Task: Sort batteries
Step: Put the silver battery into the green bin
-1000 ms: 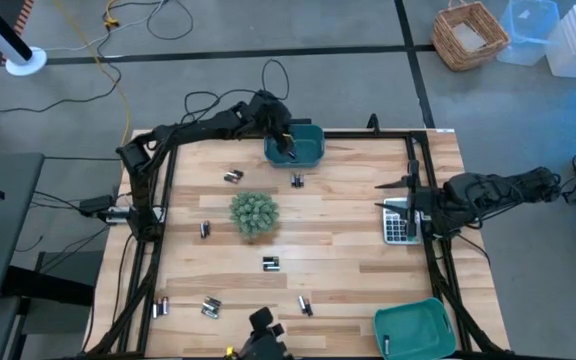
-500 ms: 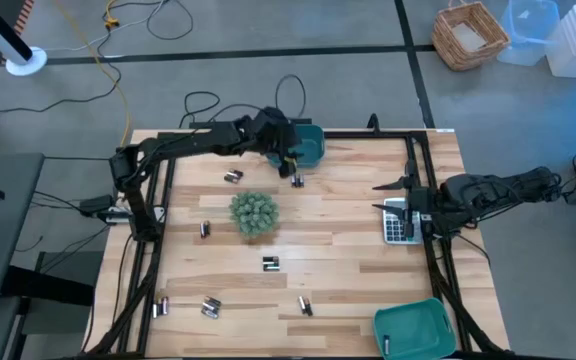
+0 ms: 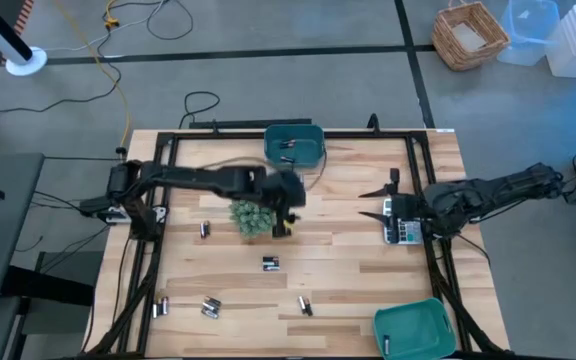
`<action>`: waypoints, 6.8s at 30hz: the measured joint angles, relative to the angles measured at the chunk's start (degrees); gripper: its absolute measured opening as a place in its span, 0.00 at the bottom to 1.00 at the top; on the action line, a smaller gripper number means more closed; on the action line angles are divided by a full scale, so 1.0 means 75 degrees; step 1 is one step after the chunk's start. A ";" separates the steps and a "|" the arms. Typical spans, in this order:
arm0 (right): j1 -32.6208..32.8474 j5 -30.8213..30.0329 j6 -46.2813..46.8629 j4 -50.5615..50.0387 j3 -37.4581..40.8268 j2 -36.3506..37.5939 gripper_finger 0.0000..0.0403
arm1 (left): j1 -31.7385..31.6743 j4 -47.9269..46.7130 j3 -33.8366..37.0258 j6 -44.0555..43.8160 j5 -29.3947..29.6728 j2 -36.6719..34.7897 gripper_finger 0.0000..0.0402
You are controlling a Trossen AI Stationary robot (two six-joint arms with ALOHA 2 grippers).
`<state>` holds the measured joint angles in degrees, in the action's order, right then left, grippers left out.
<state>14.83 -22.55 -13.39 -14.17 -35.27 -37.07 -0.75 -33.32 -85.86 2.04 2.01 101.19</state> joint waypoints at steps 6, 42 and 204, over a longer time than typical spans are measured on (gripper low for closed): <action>0.0000 0.0003 -0.0295 0.0427 0.0000 -0.0169 0.50 | 0.1330 0.0077 0.0014 -0.1088 0.0867 0.0154 0.46; 0.0038 0.0020 -0.0556 0.0128 0.0000 -0.0158 0.50 | 0.4339 0.2495 0.0000 -0.5491 0.2799 0.2514 0.76; 0.2733 0.1123 0.3247 -0.1081 -0.5619 -1.0458 0.71 | 0.5593 -0.4383 0.0006 -0.8507 0.9845 -0.0235 0.00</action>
<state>35.33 -14.13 10.96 -22.28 -77.41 -115.51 41.19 -66.19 -85.82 -61.76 75.84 99.43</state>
